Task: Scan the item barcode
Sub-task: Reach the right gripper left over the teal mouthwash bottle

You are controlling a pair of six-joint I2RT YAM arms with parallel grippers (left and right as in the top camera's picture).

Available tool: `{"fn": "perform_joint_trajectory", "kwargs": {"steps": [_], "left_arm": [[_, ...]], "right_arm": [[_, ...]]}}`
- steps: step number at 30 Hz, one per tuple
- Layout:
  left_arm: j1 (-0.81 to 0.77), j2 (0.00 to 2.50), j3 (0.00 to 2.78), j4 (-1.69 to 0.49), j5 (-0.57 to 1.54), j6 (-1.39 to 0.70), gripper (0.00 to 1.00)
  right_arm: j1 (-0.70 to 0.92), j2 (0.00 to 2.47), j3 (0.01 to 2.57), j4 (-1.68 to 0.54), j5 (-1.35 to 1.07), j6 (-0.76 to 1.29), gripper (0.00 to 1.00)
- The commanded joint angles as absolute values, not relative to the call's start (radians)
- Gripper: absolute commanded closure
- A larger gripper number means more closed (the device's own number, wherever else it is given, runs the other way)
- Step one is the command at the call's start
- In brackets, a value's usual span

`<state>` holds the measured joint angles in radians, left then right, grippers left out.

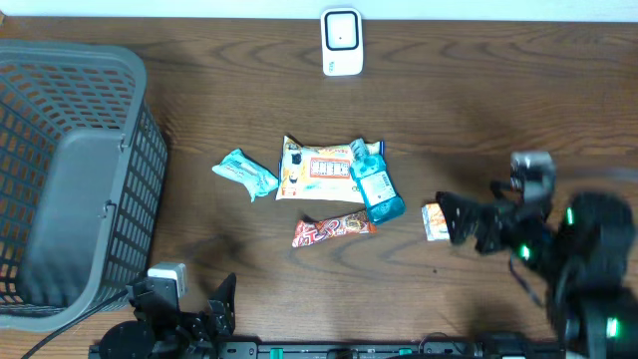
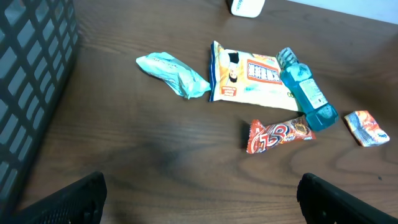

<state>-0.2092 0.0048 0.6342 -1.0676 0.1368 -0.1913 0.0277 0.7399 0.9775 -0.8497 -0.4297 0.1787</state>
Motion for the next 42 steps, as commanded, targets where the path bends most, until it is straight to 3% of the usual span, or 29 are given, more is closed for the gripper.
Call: {"fn": "perform_joint_trajectory", "kwargs": {"steps": [1, 10, 26, 42], "left_arm": [[-0.205, 0.005, 0.638, -1.068, 0.150, -0.204, 0.02], [-0.205, 0.005, 0.638, -1.068, 0.149, -0.204, 0.02], [-0.205, 0.005, 0.638, -1.068, 0.150, -0.204, 0.02], [-0.205, 0.005, 0.638, -1.068, 0.149, -0.204, 0.02]], "right_arm": [[0.041, 0.927, 1.125, -0.968, -0.405, 0.134, 0.01], [0.060, 1.233, 1.156, -0.938, -0.582, 0.129, 0.01], [0.421, 1.355, 1.158, -0.834, 0.143, 0.433, 0.01], [0.487, 1.613, 1.290, -0.849, 0.069, 0.400, 0.01]]}}
